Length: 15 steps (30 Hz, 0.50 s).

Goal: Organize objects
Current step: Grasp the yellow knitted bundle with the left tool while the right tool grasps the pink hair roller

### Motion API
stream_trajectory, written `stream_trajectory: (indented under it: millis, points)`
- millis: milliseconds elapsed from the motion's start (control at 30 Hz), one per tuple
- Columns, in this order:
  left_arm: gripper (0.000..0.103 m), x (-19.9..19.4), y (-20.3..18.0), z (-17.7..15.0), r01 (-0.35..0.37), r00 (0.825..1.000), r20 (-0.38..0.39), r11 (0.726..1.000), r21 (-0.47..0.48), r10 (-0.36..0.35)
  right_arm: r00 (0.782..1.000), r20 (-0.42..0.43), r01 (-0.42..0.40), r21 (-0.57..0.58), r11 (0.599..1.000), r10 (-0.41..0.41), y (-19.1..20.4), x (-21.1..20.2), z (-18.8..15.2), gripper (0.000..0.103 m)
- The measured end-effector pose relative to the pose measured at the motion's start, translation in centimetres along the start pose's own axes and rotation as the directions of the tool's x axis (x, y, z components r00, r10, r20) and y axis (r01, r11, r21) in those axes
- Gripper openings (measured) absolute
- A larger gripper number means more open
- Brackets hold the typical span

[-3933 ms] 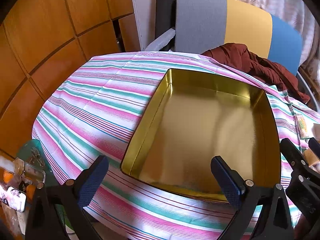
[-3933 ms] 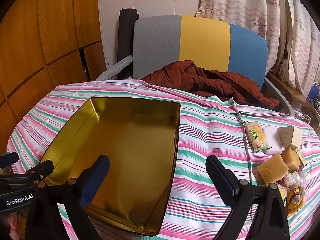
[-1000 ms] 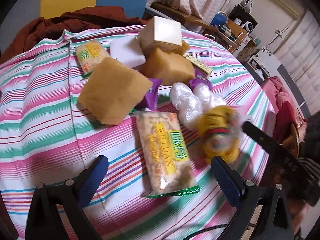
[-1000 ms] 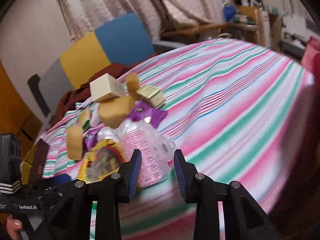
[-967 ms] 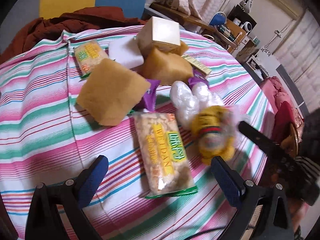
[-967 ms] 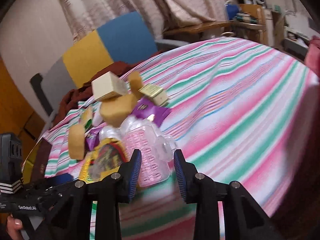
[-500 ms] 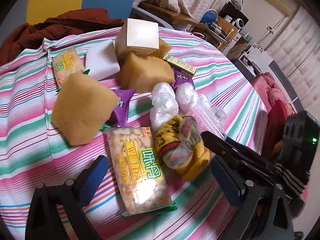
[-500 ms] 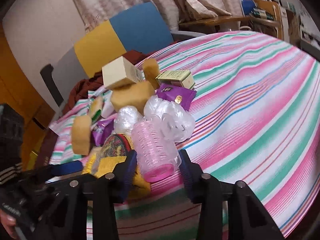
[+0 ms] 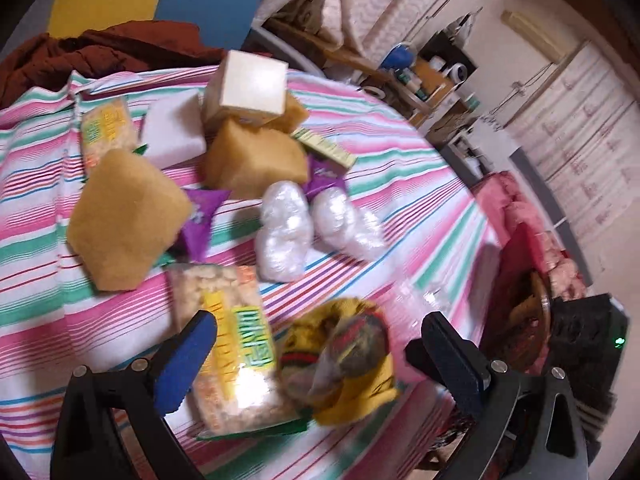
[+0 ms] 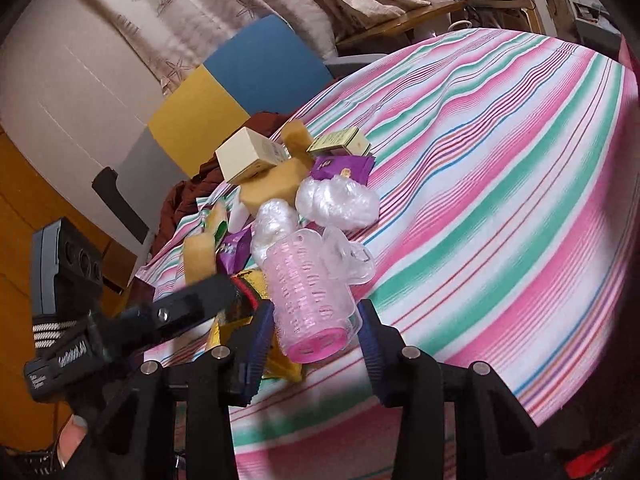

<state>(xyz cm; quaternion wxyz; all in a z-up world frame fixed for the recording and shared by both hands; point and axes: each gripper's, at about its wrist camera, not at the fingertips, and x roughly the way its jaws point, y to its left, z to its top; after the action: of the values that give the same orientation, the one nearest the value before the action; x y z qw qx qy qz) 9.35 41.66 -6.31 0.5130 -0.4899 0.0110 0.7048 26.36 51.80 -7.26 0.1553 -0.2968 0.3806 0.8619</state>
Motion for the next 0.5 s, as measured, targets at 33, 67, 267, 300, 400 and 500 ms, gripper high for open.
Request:
stream_trajectory:
  millis: [33,67,267,300,400,500]
  points:
    - [0.102,0.1,-0.2,-0.1,0.026,1.0,-0.007,1.0,0.008,-0.026,1.0,-0.001,0.002,0.004,1.0,-0.002,-0.1,-0.1,-0.1,0.042]
    - [0.099,0.4,-0.5,-0.2,0.058,0.998,-0.024,0.998,0.017,-0.057,1.0,-0.001,0.002,0.016,1.0,-0.002,-0.3,-0.2,-0.1,0.042]
    - [0.087,-0.5,-2.2,-1.8,0.131,0.991,-0.015,0.985,0.115,-0.13,1.0,0.016,0.001,0.085,0.996,-0.002,-1.7,-0.8,-0.2,0.042]
    - [0.087,-0.4,-2.6,-1.9,0.128,0.992,-0.028,0.981,0.146,-0.126,1.0,0.012,-0.001,0.084,0.996,0.0,-1.7,-0.7,-0.1,0.042]
    - [0.087,0.2,-3.3,-1.8,0.122,0.992,-0.055,0.971,0.207,-0.113,1.0,-0.005,0.008,0.086,0.996,-0.008,-1.9,-0.5,-0.1,0.042]
    - [0.087,0.8,-3.3,-1.9,0.158,0.986,-0.092,0.955,0.251,-0.14,1.0,-0.014,-0.018,0.121,0.993,0.02,-2.8,-0.5,-0.1,0.042]
